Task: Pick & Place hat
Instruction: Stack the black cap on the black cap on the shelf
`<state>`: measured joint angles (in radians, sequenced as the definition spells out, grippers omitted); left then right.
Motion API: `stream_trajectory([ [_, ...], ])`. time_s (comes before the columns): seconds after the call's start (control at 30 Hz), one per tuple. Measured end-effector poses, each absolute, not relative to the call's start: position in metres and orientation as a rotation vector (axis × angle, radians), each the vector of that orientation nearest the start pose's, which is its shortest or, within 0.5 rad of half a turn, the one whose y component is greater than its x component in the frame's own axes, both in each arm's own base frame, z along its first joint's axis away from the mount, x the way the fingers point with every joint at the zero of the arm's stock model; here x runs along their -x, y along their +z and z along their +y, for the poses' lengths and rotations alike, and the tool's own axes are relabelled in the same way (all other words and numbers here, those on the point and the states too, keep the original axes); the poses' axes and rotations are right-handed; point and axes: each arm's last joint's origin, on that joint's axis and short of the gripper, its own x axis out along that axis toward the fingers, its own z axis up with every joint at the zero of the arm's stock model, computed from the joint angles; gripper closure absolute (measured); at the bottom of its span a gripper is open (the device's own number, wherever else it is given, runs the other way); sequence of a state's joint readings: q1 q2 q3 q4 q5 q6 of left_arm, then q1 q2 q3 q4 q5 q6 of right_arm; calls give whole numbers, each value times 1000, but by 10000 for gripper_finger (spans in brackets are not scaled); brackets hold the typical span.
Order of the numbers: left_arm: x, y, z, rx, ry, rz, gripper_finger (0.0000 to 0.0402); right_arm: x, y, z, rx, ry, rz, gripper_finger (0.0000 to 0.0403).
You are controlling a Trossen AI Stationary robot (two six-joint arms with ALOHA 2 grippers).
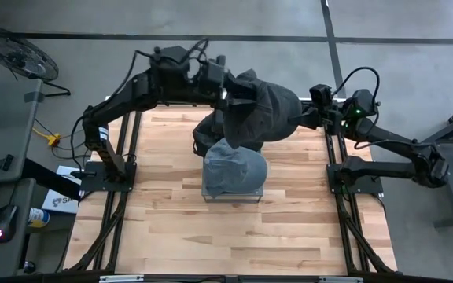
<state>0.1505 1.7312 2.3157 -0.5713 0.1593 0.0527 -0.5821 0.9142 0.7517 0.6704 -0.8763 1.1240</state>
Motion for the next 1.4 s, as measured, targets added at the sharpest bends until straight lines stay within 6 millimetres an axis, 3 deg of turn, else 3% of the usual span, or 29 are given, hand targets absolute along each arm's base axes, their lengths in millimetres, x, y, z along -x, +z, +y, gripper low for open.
stream_trajectory([
  [0.23,-281,584,41,-85,111,-132,156,-160,371,-98,-774,381,-159,397],
  [0.6,-220,589,37,49,272,-5,142,-142,369,-121,-793,300,-139,397],
  [0.87,-214,576,37,134,307,128,142,-143,352,-131,-858,225,-42,398],
  [1.07,-218,569,38,143,316,186,142,-154,338,-138,-888,207,19,398],
  [1.4,-237,554,41,157,340,285,142,-203,311,-146,-945,255,59,398],
])
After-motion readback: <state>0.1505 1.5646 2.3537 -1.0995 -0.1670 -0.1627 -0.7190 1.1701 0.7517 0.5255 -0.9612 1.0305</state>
